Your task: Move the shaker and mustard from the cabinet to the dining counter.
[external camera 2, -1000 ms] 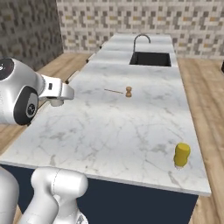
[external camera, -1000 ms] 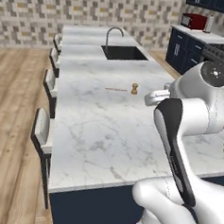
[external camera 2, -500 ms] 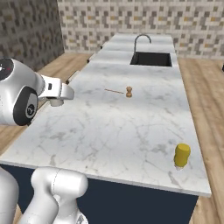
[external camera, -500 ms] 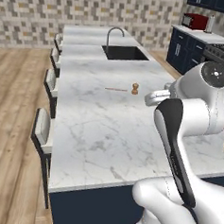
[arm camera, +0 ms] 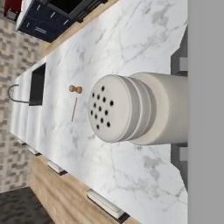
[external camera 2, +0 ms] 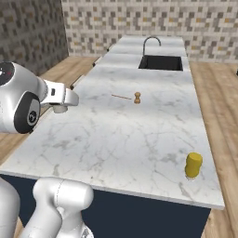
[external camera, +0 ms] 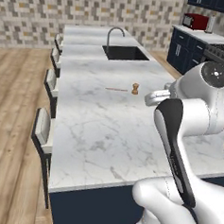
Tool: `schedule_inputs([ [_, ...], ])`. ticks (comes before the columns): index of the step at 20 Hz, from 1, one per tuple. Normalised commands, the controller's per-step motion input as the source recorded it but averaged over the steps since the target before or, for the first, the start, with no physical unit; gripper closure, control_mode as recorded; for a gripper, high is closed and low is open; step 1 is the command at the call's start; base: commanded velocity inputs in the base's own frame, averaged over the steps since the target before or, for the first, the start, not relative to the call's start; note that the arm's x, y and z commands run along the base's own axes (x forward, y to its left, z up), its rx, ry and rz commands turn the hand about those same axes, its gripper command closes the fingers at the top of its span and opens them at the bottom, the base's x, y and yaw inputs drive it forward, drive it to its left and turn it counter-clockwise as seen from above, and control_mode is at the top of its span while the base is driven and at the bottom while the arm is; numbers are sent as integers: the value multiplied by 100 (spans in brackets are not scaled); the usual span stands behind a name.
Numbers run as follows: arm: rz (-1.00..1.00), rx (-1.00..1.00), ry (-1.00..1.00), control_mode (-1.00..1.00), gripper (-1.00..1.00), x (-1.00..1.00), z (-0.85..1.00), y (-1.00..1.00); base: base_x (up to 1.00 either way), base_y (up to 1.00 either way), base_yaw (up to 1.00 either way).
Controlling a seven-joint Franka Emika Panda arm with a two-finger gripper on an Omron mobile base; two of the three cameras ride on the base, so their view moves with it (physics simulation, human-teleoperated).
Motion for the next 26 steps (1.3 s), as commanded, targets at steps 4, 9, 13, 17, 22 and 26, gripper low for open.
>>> schedule_inputs([
  [4, 0, 0, 16, -100, 100, 30, -42, -17, 0, 0, 0],
  [9, 0, 0, 12, -100, 100, 26, -44, -19, 0, 0, 0],
  [13, 0, 0, 6, -100, 100, 19, -46, -18, 0, 0, 0],
  [17, 3, 0, 3, -100, 100, 7, -47, -32, 0, 0, 0],
  [22, 2, -10, 0, -100, 100, 2, -51, -33, 0, 0, 0],
  [26, 5, -15, 0, -100, 100, 0, -43, -42, 0, 0, 0],
])
